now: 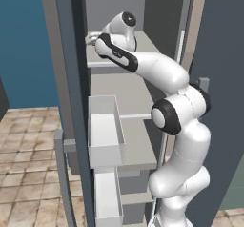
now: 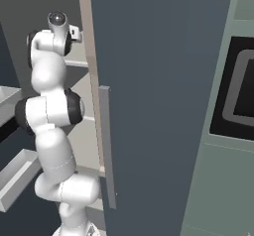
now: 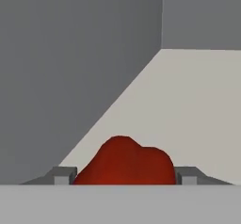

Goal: Take the bell pepper and mushroom out of the freezer and place them in the tupperware container on the counter. Then put the tupperware containing the vegetables back in the freezer.

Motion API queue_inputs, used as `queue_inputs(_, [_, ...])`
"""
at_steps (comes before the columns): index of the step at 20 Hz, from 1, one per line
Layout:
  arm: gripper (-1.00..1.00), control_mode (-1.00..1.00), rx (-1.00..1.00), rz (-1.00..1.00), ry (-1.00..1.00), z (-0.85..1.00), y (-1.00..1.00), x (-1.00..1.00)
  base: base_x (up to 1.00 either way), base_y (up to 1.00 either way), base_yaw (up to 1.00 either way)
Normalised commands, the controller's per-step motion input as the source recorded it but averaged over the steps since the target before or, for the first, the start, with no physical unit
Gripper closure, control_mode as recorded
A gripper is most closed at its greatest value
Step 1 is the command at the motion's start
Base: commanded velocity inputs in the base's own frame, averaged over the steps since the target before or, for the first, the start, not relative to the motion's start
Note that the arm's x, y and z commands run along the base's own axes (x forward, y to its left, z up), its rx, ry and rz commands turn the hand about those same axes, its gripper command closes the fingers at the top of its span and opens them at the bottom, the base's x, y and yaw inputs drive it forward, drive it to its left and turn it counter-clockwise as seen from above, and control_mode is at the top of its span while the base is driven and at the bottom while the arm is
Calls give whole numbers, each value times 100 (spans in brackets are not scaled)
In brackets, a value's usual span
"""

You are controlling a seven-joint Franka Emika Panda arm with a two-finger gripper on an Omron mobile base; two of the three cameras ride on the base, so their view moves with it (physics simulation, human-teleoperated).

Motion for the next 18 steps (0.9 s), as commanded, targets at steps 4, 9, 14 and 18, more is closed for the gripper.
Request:
queue_inputs(4, [100, -100, 0, 0, -16, 0, -8, -67, 0, 0, 0])
queue_inputs(9, [100, -100, 0, 0, -16, 0, -19, -79, 0, 0, 0])
queue_inputs(14, [100, -100, 1, 0, -10, 8, -32, -99, 0, 0, 0])
queue_inputs(18, [100, -100, 2, 0, -3, 37, -39, -100, 0, 0, 0])
